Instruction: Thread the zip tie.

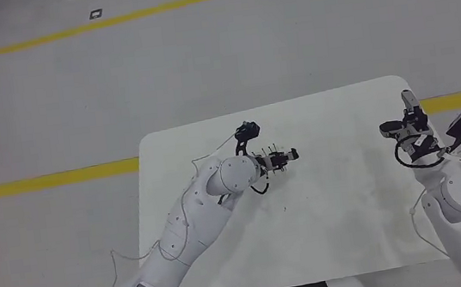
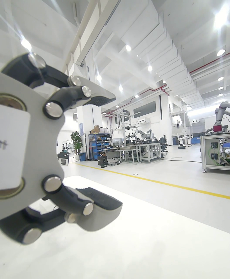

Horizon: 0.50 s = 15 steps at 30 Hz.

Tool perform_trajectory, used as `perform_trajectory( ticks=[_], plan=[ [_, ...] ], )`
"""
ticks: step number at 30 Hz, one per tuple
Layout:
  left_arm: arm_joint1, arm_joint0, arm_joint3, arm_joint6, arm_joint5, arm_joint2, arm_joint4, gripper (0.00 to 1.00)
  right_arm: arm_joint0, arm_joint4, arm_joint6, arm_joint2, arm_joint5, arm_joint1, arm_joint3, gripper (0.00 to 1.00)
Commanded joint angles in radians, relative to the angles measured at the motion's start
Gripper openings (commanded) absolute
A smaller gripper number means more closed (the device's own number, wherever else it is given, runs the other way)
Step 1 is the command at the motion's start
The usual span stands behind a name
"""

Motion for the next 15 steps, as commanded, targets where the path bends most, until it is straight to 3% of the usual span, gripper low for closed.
perform_trajectory(
  ticks=[1, 8, 15],
  plan=[
    [-0.012, -0.002, 0.012, -0.017, 0.0, -0.01, 0.022, 1.0, 0.0, 0.0, 0.0, 0.0, 0.0, 0.0, 0.0, 1.0],
    [-0.052, 0.017, 0.007, -0.078, 0.0, -0.075, 0.149, 1.0, 0.0, 0.0, 0.0, 0.0, 0.0, 0.0, 0.0, 1.0],
    [-0.054, 0.019, 0.003, -0.084, 0.0, -0.076, 0.158, 1.0, 0.0, 0.0, 0.0, 0.0, 0.0, 0.0, 0.0, 1.0]
  ],
)
